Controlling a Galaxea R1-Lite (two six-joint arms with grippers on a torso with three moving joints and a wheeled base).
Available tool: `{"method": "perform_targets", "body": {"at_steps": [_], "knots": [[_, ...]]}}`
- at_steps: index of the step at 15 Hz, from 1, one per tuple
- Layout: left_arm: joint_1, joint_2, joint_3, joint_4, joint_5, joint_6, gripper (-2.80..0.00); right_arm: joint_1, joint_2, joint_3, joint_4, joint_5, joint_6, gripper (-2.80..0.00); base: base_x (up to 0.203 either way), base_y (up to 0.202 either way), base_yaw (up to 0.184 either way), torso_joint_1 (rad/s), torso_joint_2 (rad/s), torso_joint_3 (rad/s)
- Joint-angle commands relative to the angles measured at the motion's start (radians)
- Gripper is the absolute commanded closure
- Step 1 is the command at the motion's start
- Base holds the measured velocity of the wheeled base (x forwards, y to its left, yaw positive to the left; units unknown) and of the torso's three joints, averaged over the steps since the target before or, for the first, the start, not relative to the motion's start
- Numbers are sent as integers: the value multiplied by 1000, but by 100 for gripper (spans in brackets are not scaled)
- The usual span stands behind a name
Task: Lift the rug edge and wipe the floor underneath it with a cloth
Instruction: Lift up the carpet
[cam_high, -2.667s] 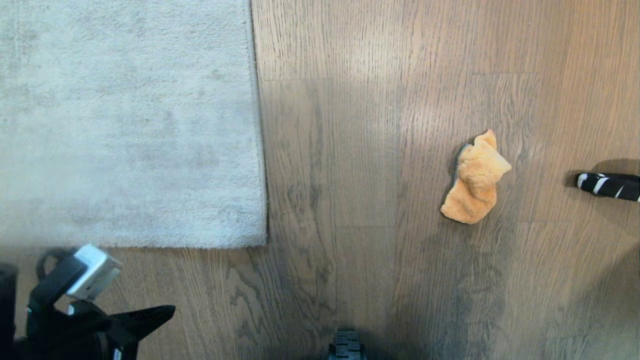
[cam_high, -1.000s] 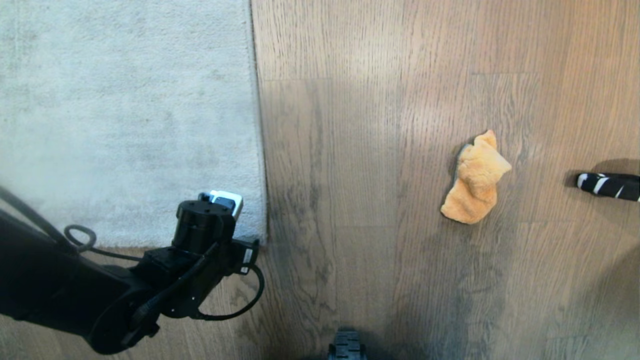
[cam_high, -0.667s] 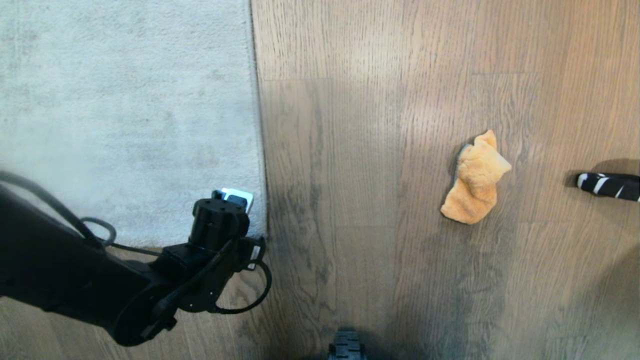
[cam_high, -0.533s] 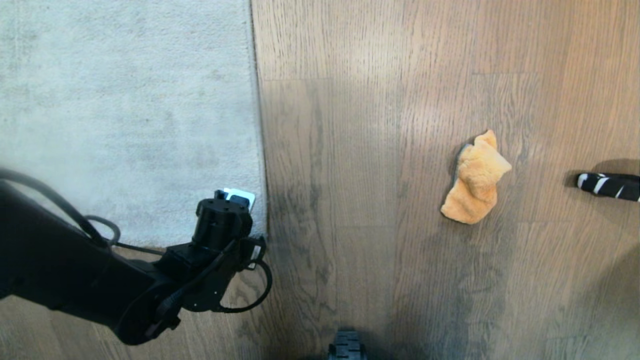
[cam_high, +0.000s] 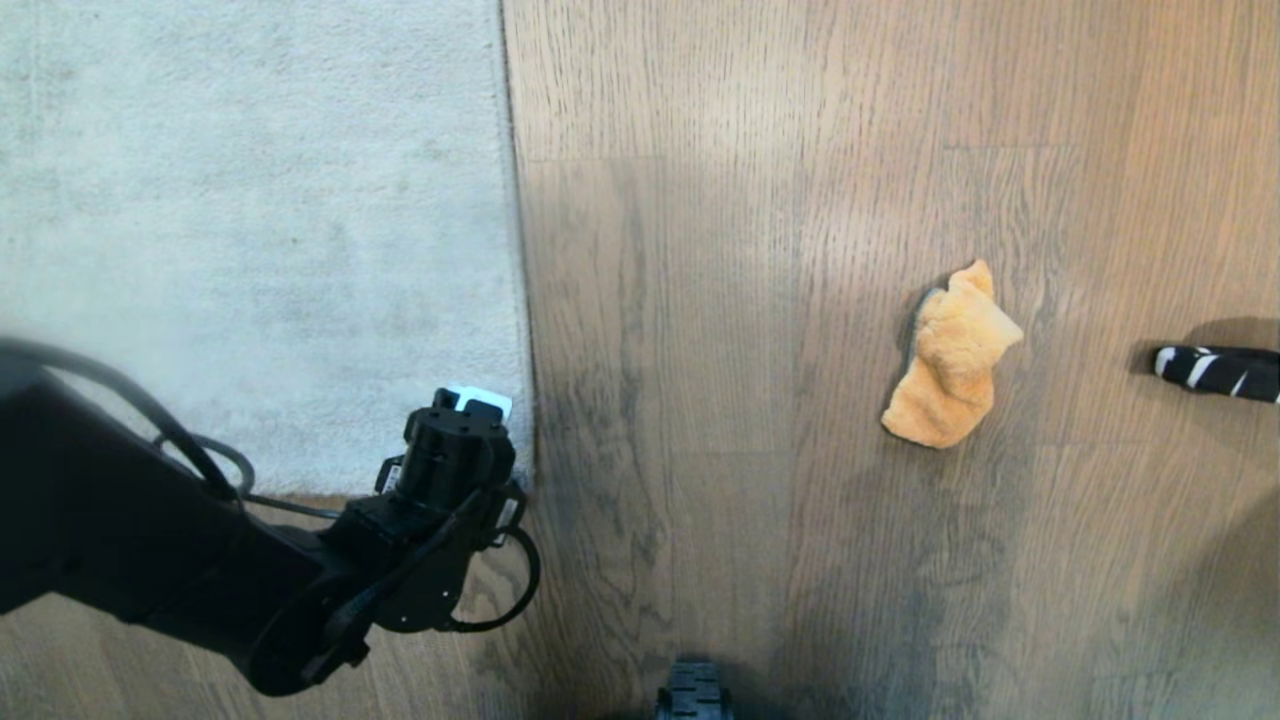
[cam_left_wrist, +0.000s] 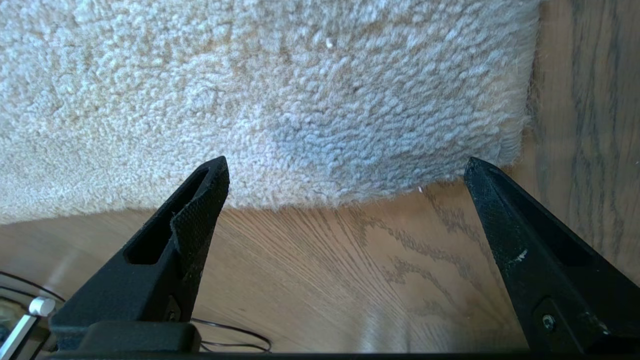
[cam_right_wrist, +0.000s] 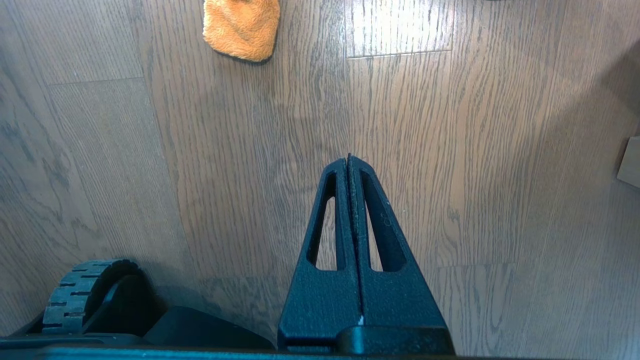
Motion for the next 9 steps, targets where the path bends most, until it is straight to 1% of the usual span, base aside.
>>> {"method": "perform_targets", "body": {"at_steps": [1, 3, 6, 9], "knots": [[-1, 28, -7, -47, 8, 1, -280, 0, 0, 0, -1, 0, 0, 0, 0, 0, 0, 0, 0, 0], [-8, 57, -10, -109, 20, 1, -280, 0, 0, 0, -1, 0, 0, 0, 0, 0, 0, 0, 0, 0], [-10, 89, -21, -169, 25, 1, -280, 0, 0, 0, -1, 0, 0, 0, 0, 0, 0, 0, 0, 0], [-12, 96, -46, -184, 25, -2, -280, 0, 0, 0, -1, 0, 0, 0, 0, 0, 0, 0, 0, 0]]}}
